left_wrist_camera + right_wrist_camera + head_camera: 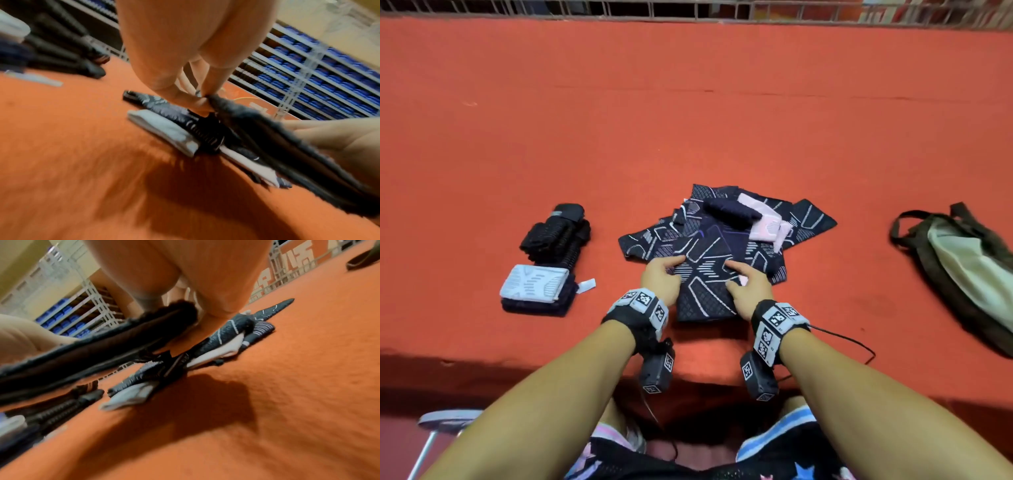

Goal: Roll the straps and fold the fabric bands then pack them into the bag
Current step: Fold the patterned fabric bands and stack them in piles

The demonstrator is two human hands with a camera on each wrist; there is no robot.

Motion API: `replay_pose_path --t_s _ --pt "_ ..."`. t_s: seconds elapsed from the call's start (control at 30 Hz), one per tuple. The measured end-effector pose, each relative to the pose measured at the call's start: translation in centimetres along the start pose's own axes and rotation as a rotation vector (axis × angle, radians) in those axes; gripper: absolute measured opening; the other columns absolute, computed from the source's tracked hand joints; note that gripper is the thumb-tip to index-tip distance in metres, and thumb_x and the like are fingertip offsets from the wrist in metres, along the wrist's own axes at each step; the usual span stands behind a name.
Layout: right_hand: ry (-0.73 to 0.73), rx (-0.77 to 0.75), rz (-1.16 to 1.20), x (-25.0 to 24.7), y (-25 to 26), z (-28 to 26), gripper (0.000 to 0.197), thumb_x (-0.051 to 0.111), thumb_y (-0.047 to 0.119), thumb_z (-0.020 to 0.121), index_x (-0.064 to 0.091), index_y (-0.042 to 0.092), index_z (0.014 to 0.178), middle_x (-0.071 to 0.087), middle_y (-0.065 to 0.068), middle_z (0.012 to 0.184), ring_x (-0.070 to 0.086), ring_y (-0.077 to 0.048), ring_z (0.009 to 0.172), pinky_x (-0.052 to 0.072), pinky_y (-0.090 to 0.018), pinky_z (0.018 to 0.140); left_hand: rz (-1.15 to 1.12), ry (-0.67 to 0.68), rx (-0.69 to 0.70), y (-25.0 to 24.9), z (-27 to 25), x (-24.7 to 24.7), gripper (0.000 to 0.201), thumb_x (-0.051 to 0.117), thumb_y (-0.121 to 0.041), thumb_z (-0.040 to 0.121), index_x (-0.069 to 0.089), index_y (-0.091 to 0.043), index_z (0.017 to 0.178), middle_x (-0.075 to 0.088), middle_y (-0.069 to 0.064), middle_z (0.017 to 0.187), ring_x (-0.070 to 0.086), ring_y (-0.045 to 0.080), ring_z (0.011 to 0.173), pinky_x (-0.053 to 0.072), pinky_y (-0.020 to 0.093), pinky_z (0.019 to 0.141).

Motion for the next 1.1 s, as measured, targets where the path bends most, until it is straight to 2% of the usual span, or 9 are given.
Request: replay_pose_path --t_s 0.07,0.2,0.3,0.43,0.53,0.67,0.8,0.93,1.1 --pt "0.054 0.061 -0.036 0.1 -1.6 -0.5 0.039 0.064 0.002 0.087 0.071 0.02 0.121 0.069 0.005 0.11 0.062 -0.011 0.096 0.041 -0.012 0.087 -0.054 -0.021 -0.124 2.3 -0.6 1.2 0.049 0.057 0.007 0.083 0.076 -0.03 0.108 0.073 0.006 0.112 0.068 0.024 0.088 0.059 0.039 0.084" --pt "0.113 0.266 -0.004 0.7 -4.8 -1.0 0.02 0.065 0.008 0.085 0.077 0.023 0.093 0.065 0.009 0.066 0.057 -0.013 0.055 0.052 -0.031 0.066 -0.022 -0.041 -0.169 4.1 -2.0 1.7 0.033 0.064 -0.001 0.085 0.079 -0.027 0.1 0.074 0.001 0.089 0.066 0.019 0.079 0.051 0.027 0.072" --pt "0.106 0.299 0.042 0.8 -5.5 -1.6 0.027 0.058 0.002 0.09 0.071 0.025 0.084 0.062 0.002 0.063 0.052 -0.01 0.045 0.05 -0.028 0.059 -0.068 -0.011 -0.234 5.5 -2.9 1.6 0.039 0.056 -0.002 0.082 0.08 -0.033 0.077 0.069 0.001 0.064 0.053 0.02 0.054 0.043 0.03 0.057" --pt "0.189 0.225 0.128 0.1 -5.3 -2.9 0.035 0.045 -0.007 0.097 0.07 0.016 0.105 0.057 -0.006 0.065 0.049 -0.009 0.053 0.045 -0.016 0.055 -0.2 0.062 -0.264 6.5 -4.3 0.7 0.044 0.052 0.014 0.085 0.079 -0.02 0.076 0.069 0.011 0.068 0.055 0.017 0.052 0.048 0.027 0.059" --pt "0.244 0.184 0.099 -0.4 -5.8 -3.6 0.036 0.046 -0.012 0.096 0.073 0.009 0.108 0.059 -0.003 0.068 0.05 -0.007 0.057 0.042 -0.011 0.058 -0.196 0.137 -0.212 6.3 -5.2 0.2 0.047 0.049 0.019 0.083 0.08 -0.016 0.089 0.076 0.006 0.086 0.071 0.015 0.07 0.056 0.021 0.064" --pt "0.277 0.155 0.111 -0.6 -5.2 -3.9 0.032 0.052 -0.014 0.093 0.072 0.001 0.112 0.069 -0.002 0.096 0.061 0.0 0.079 0.046 -0.004 0.07 -0.276 0.215 -0.244 6.6 -5.4 -0.2 0.045 0.052 0.022 0.085 0.077 -0.013 0.097 0.076 0.005 0.095 0.073 0.018 0.088 0.056 0.016 0.07" --pt "0.289 0.189 0.224 -0.5 -5.2 -4.5 0.032 0.059 -0.014 0.09 0.069 0.002 0.116 0.071 -0.014 0.104 0.068 -0.015 0.086 0.055 -0.015 0.079 -0.304 0.267 -0.254 6.9 -5.2 0.0 0.043 0.057 0.023 0.084 0.076 -0.014 0.095 0.076 0.015 0.103 0.074 0.02 0.093 0.059 0.022 0.077" --pt "0.306 0.203 0.203 -0.6 -5.2 -4.4 0.031 0.072 -0.006 0.084 0.069 0.011 0.11 0.069 -0.01 0.096 0.066 -0.021 0.084 0.057 -0.03 0.086 -0.268 0.216 -0.195 6.8 -5.1 0.1 0.029 0.066 0.014 0.084 0.075 -0.007 0.101 0.075 0.005 0.092 0.072 -0.001 0.075 0.052 0.009 0.069" --pt "0.238 0.204 0.224 -0.3 -5.2 -4.5 0.017 0.074 0.002 0.086 0.069 0.014 0.096 0.067 -0.006 0.08 0.063 -0.02 0.072 0.055 -0.026 0.071 -0.23 0.17 -0.136 6.8 -5.0 0.0 0.02 0.076 0.001 0.082 0.078 -0.012 0.097 0.076 0.001 0.089 0.069 -0.004 0.073 0.049 0.007 0.07"
Point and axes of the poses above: each hand's wrist, its own z-axis towards the middle knuckle, its own x-axis out of the palm, y = z × x, the point moved 2 cm from there along z, towards the middle knuckle
